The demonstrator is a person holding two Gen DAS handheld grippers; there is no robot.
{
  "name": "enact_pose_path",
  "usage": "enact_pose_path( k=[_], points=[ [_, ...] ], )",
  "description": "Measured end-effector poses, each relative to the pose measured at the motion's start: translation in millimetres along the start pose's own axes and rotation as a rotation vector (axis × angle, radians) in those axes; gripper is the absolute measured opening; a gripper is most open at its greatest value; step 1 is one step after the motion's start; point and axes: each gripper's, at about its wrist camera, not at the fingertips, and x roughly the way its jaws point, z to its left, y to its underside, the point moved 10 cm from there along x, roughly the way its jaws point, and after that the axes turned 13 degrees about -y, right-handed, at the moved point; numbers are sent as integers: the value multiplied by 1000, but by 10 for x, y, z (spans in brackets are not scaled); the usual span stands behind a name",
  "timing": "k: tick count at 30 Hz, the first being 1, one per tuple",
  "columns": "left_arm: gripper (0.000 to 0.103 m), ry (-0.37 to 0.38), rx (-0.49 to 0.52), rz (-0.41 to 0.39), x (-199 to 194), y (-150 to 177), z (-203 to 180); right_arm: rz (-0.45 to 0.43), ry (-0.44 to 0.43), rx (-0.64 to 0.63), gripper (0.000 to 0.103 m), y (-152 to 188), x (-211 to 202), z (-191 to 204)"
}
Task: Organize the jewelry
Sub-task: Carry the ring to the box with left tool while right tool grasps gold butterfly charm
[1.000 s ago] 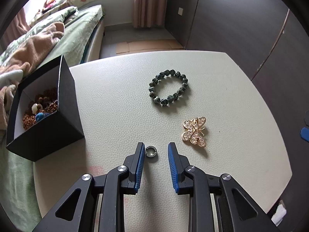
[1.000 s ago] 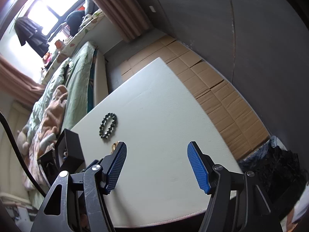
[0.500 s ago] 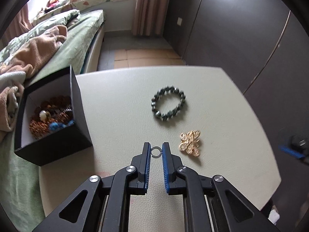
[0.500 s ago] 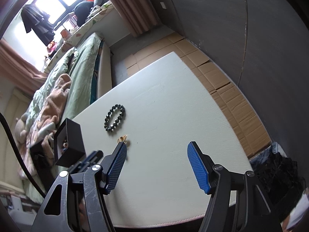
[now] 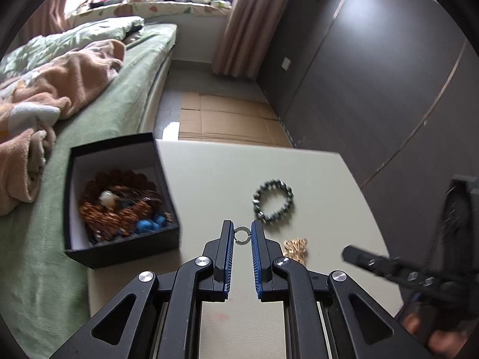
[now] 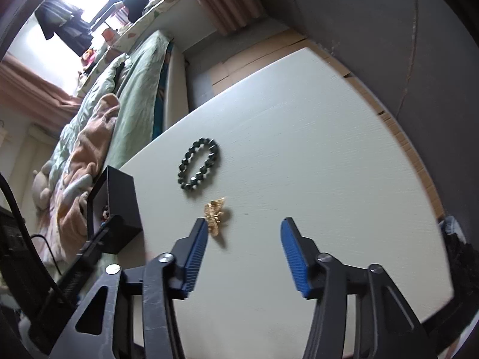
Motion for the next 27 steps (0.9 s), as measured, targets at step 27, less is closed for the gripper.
enact_pose_path(
  k=[27],
  points=[
    [13,17,-240,-36,-100,-396,933,80,87,-130,16,-6,730,268]
  ],
)
